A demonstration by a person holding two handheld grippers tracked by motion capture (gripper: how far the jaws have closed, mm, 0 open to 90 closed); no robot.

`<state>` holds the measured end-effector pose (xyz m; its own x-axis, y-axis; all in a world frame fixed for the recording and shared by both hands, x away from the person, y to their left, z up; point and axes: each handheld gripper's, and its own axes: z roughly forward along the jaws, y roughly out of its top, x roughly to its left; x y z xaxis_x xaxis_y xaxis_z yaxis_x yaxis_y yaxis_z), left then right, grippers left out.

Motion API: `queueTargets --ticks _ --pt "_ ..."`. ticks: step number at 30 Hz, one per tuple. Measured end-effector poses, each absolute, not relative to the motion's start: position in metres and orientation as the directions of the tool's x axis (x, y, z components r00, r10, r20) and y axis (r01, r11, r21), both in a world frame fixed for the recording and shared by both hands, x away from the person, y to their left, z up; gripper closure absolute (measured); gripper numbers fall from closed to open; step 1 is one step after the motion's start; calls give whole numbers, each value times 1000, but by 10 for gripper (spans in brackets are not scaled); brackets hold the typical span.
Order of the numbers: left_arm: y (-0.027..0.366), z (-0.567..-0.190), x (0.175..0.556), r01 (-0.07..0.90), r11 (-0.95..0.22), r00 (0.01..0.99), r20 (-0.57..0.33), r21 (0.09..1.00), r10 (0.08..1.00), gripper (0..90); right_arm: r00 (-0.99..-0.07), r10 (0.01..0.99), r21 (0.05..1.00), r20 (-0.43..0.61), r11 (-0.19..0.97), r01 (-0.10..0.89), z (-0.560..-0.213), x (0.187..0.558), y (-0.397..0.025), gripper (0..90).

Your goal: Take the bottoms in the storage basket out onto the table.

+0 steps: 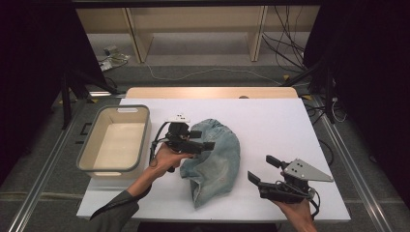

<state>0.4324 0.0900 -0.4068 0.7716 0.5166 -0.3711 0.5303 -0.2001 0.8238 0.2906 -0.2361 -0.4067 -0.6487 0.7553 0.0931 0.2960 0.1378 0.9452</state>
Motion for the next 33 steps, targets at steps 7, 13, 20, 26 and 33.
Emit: queueTargets --ticks 7,13,20,26,33 --pt "93 -407 430 488 -186 790 -341 853 509 150 -650 754 945 93 138 295 -407 291 -236 179" --pt "94 -407 426 424 -178 810 -284 888 514 149 -651 753 946 91 139 294 -407 290 -236 179" --pt "96 -404 421 380 -147 822 -261 913 506 145 -652 753 945 90 141 294 -406 290 -236 179" --pt "96 -403 417 364 -144 828 -250 920 501 145 -653 752 947 89 140 290 -407 290 -236 179" --pt "97 -403 414 353 -127 834 -250 927 492 145 -654 751 946 90 141 293 -407 290 -236 179"
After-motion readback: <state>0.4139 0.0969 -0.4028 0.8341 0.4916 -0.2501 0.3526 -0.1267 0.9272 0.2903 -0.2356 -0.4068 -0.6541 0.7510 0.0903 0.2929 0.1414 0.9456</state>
